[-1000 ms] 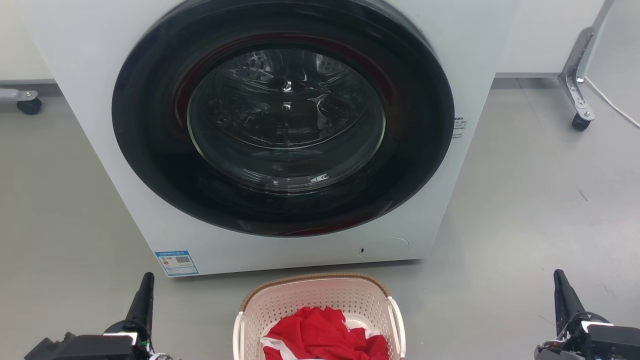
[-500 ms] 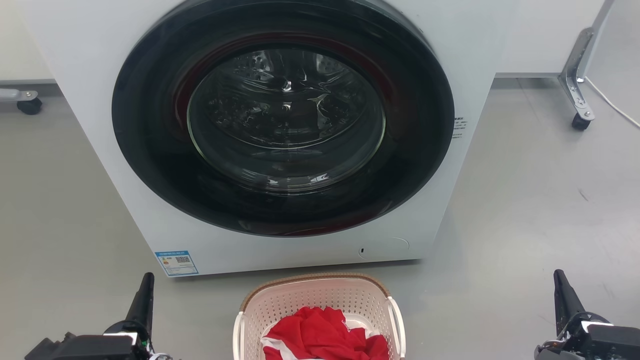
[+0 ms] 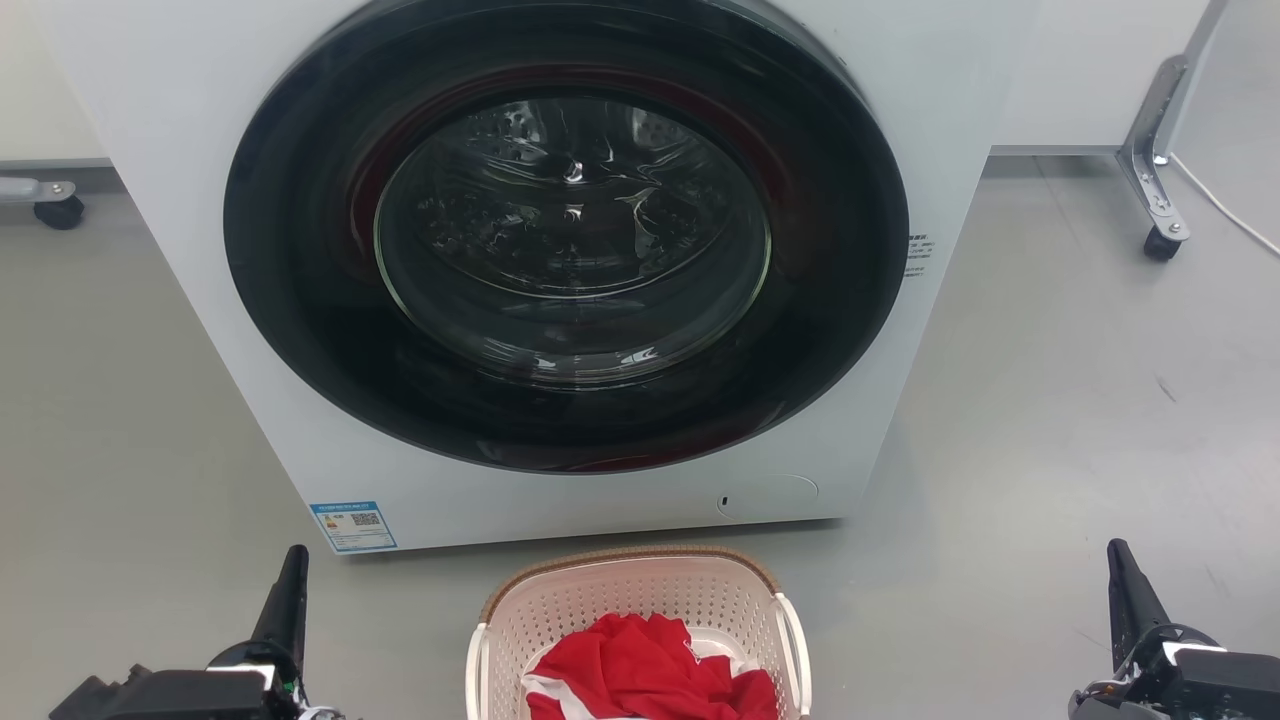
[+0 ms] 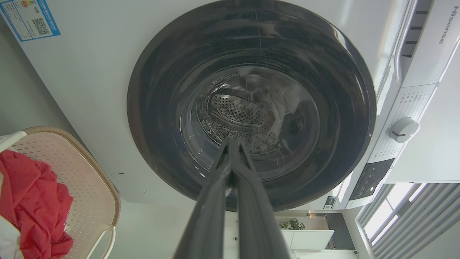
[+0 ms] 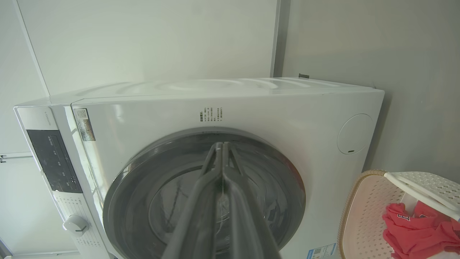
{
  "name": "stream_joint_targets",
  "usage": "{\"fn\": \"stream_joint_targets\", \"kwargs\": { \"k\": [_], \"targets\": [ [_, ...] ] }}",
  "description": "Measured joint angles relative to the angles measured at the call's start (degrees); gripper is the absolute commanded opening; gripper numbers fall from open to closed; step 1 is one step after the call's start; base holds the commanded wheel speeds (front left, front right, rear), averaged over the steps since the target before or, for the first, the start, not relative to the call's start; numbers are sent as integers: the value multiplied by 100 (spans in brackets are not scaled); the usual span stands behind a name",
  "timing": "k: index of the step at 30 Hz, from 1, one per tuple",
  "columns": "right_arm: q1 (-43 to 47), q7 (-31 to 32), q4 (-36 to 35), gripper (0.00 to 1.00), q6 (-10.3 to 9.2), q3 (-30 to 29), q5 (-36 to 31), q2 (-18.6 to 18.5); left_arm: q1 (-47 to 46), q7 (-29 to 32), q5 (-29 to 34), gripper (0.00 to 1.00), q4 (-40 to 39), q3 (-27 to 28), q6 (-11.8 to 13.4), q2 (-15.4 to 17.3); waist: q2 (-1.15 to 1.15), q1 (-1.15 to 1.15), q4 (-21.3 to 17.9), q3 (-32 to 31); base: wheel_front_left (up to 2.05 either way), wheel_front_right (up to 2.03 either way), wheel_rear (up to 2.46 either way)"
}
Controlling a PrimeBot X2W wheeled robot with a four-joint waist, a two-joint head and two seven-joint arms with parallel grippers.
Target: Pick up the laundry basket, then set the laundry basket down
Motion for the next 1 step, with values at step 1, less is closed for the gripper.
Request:
{"fn": "stream_joint_targets", "kwargs": {
  "k": [1],
  "targets": [
    [0, 0, 0, 0, 0, 0, 0, 0, 0, 0, 0, 0, 0, 0, 0, 0, 0, 0, 0, 0, 0, 0, 0]
  ]
}}
